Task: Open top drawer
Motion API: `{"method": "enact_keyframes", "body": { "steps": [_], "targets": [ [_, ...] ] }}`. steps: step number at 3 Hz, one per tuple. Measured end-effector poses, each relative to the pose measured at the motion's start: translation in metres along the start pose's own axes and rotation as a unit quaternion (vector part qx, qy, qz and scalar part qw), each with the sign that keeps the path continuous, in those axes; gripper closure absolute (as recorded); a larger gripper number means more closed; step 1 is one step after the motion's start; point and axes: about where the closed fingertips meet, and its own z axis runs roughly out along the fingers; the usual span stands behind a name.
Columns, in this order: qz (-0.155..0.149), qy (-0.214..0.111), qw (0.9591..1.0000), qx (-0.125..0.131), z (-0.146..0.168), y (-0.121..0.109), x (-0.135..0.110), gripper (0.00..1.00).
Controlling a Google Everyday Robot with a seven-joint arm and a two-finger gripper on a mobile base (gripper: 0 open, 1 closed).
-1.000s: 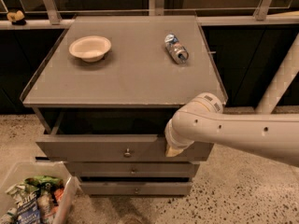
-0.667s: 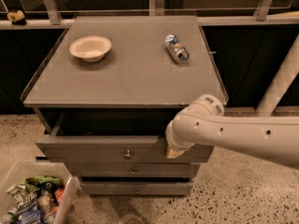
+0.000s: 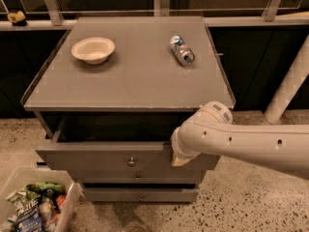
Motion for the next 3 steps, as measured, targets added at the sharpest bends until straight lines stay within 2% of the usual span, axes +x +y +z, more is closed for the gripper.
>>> {"method": "enact_keyframes", "body": {
  "steps": [3],
  "targets": [
    [0.001, 0.0, 1.0, -0.001, -0.0047, 0.0036, -0.001, 1.0]
  ]
}}
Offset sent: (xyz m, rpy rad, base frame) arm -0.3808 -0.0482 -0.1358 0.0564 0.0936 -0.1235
